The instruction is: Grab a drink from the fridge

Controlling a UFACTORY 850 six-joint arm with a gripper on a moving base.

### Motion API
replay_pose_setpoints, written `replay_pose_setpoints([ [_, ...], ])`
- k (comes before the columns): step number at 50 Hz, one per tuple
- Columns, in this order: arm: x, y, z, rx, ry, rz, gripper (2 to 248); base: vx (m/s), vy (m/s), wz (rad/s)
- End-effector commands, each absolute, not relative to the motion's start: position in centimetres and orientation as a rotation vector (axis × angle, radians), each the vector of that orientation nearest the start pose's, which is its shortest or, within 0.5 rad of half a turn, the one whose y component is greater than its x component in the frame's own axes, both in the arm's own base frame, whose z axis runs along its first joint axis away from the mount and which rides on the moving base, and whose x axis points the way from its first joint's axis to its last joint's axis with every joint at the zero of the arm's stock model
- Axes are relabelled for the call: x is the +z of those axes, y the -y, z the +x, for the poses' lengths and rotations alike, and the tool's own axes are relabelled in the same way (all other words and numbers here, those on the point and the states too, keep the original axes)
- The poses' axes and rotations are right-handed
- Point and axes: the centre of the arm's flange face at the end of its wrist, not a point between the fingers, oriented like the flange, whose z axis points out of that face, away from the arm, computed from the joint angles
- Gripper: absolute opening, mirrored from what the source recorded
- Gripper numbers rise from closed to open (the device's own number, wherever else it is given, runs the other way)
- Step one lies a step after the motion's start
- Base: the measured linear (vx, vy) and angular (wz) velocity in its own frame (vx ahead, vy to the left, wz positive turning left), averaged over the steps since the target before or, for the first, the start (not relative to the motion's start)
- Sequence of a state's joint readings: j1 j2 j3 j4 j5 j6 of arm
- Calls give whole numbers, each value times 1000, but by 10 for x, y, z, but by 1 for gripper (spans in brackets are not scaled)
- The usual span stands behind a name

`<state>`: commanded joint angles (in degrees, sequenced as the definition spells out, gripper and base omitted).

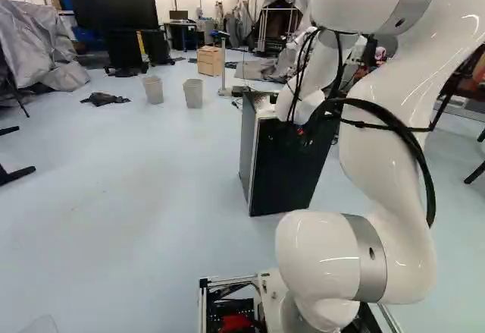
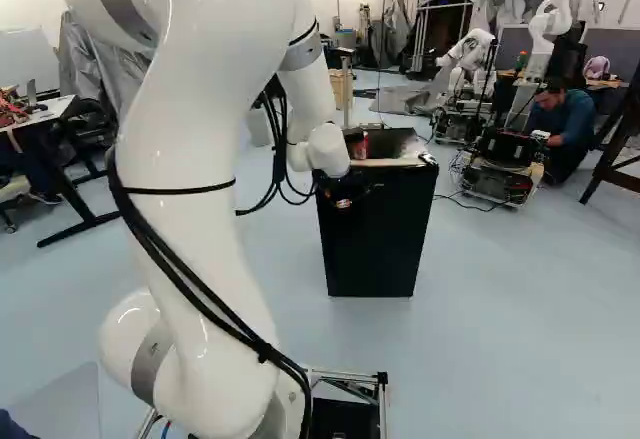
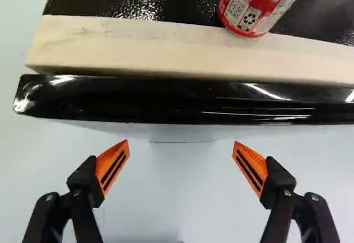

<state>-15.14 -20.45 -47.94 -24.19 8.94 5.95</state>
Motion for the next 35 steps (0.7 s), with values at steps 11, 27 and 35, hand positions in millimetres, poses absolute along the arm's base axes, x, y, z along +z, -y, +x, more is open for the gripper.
replay_pose_setpoints([
  [11, 350, 129, 483, -1007, 97, -3093, 247, 0, 0, 0],
  [27, 359, 125, 462, -1191, 92, -3008, 247, 0, 0, 0],
  [35, 365, 123, 451, -1301, 91, -2952, 247, 0, 0, 0],
])
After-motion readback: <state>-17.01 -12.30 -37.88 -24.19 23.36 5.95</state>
